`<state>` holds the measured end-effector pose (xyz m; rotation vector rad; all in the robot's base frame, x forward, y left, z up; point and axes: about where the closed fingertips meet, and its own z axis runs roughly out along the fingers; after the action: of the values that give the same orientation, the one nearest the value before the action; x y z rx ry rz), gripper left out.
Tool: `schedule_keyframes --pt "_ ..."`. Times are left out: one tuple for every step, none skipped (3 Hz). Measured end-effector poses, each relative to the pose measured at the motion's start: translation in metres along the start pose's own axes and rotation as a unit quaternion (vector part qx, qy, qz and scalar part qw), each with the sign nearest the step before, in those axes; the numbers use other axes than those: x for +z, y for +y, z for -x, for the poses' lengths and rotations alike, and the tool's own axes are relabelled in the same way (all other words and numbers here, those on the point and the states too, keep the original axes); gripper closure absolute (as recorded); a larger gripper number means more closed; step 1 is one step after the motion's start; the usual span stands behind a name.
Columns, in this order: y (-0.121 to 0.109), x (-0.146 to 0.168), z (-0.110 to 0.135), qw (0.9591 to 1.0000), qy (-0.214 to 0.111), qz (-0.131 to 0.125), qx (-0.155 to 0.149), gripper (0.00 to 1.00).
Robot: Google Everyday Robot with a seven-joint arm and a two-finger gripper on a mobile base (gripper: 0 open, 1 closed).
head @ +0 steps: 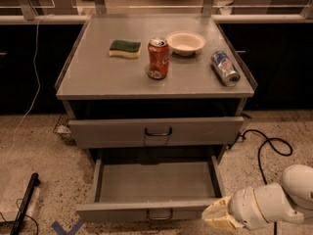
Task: Close middle drawer
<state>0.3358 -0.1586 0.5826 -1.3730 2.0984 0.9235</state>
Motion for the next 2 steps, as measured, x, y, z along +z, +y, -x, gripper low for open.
schedule_keyframes --pt "-0.008 0.028 -0.025 0.9993 0.029 0.007 0.021 1.0" --pt "-0.02 0.042 -0.036 0.9989 0.047 -0.002 0.005 1.0"
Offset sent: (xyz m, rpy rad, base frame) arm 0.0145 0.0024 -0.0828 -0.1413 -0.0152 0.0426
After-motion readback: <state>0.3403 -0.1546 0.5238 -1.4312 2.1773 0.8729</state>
